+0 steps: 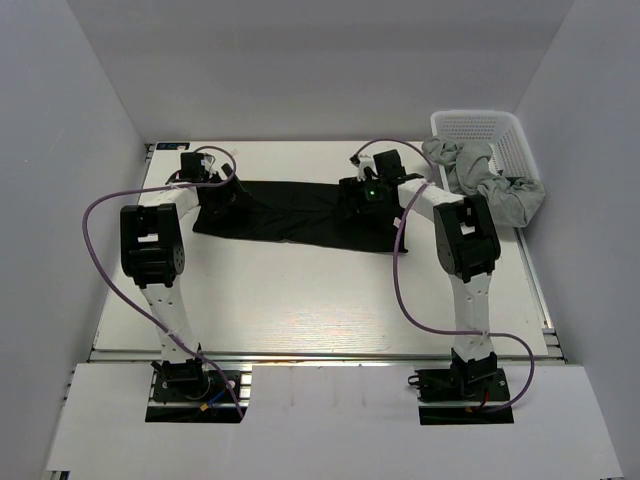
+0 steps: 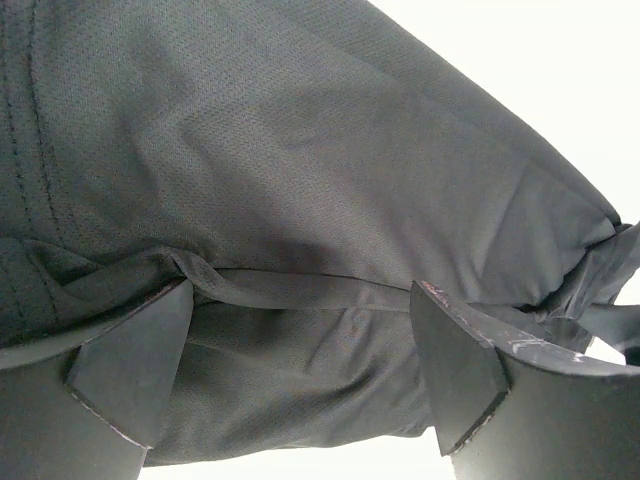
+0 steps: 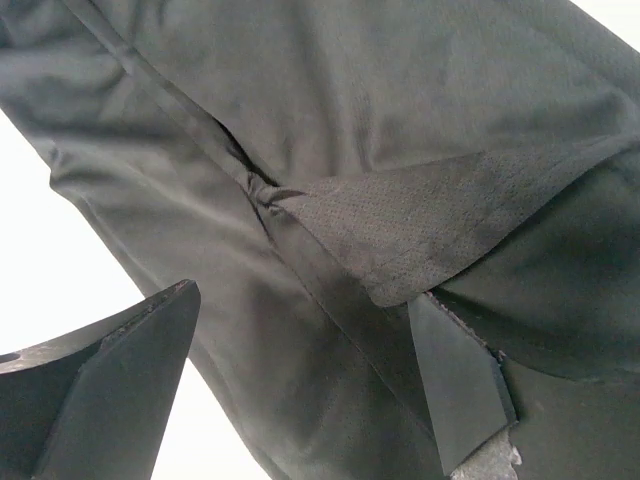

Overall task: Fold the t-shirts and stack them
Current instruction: Fold the other side of the tshirt into a rectangle, then rotate the tshirt 95 degrees

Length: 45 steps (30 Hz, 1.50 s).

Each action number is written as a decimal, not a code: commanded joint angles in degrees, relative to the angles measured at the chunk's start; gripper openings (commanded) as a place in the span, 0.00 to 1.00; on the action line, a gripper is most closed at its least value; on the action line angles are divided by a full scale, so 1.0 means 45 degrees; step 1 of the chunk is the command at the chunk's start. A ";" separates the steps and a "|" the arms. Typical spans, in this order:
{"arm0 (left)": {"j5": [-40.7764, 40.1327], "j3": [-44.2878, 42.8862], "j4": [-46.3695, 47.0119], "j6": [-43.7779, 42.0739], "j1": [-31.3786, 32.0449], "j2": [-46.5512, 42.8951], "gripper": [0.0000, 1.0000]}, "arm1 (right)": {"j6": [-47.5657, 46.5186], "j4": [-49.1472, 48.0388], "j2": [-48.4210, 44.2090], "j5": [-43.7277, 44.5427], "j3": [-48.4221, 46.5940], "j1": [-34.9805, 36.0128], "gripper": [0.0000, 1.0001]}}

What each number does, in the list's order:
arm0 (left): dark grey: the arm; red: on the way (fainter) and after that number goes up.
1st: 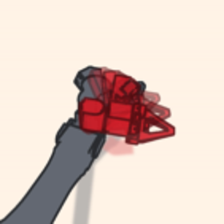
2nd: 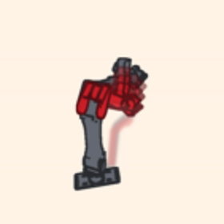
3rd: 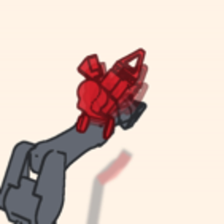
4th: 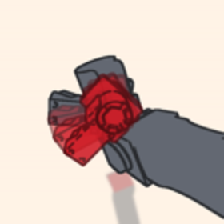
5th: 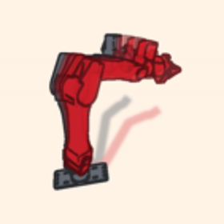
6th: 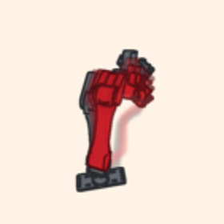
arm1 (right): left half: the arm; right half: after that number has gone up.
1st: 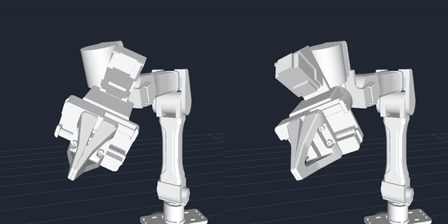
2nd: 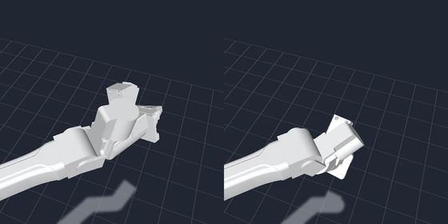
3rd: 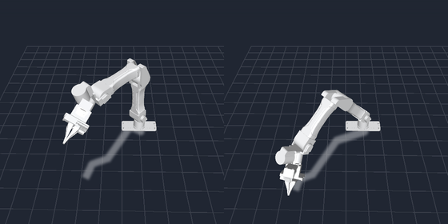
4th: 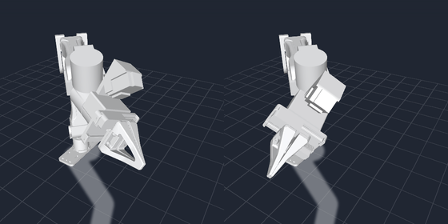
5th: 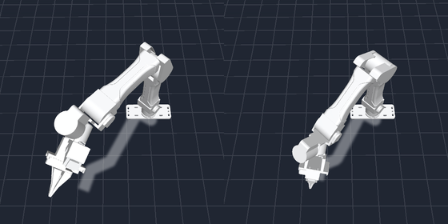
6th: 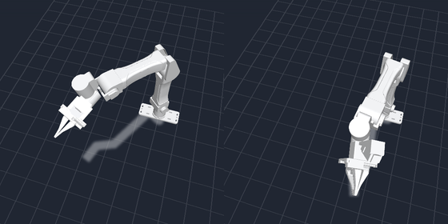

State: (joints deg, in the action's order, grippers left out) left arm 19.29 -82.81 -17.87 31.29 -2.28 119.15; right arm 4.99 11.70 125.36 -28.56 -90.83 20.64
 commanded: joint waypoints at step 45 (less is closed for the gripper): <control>-0.0615 0.9923 -0.1458 0.0897 0.1053 -0.6185 1.00 | 0.2559 -0.1020 -0.2782 0.0818 0.2726 0.0022 0.90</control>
State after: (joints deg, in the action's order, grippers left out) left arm 14.87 -43.33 -16.36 33.82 0.36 87.31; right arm 14.06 6.02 110.80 -25.87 -76.31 21.02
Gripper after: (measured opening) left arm 0.996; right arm 0.902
